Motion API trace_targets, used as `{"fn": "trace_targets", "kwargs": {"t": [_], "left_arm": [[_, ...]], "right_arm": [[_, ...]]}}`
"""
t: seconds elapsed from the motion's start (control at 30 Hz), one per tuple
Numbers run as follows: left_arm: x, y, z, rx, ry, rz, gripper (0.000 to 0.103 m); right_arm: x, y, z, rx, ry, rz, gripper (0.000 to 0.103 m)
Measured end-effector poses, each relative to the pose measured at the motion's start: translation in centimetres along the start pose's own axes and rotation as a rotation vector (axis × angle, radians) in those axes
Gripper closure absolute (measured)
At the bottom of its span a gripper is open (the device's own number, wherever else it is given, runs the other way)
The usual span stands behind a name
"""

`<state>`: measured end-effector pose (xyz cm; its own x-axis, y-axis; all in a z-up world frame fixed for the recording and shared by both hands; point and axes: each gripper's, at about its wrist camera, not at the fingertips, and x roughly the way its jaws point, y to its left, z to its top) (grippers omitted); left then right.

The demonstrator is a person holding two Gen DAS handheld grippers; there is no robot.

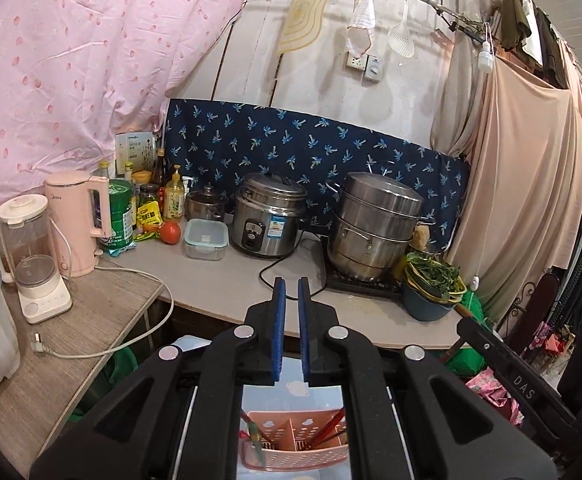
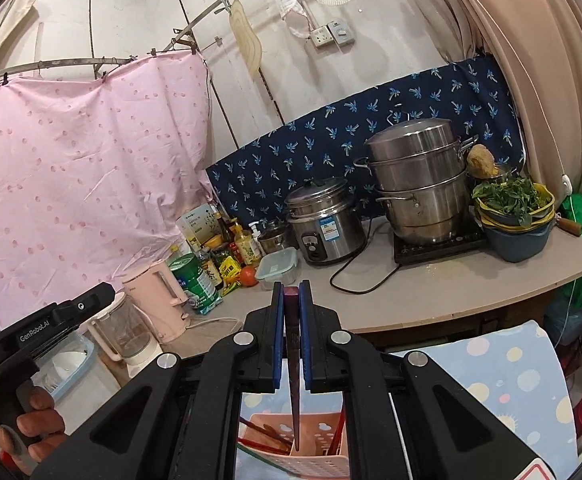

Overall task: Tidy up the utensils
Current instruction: 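Open the left tool over the basket while the right tool holds its chopstick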

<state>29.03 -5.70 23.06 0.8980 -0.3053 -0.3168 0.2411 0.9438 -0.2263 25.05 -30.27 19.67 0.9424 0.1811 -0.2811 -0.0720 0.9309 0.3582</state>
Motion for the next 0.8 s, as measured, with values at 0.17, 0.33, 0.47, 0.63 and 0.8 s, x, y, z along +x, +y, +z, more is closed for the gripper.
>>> {"fn": "trace_targets", "kwargs": {"t": [0.17,0.33,0.47,0.63,0.8], "left_arm": [[0.6,0.5,-0.4,-0.01,0.017,-0.001,0.1],[1.0,0.9,-2.0,0.008,0.057,0.007,0.099],[1.2,1.4,-3.0,0.002,0.087,0.008,0.099],[0.5,2.0,-4.3,0.012,0.114,0.013,0.095],[0.9,2.7,-6.4,0.013,0.165,0.035,0.081]], "right_arm": [[1.3,-0.8,-1.0,-0.002,0.035,-0.019,0.096],[1.3,-1.0,-2.3,-0.009,0.057,-0.024,0.096],[0.8,-0.9,-2.3,-0.016,0.048,-0.025,0.096],[0.1,-0.8,-1.6,-0.029,0.035,-0.024,0.096],[0.3,-0.6,-1.8,-0.03,0.048,-0.022,0.096]]}}
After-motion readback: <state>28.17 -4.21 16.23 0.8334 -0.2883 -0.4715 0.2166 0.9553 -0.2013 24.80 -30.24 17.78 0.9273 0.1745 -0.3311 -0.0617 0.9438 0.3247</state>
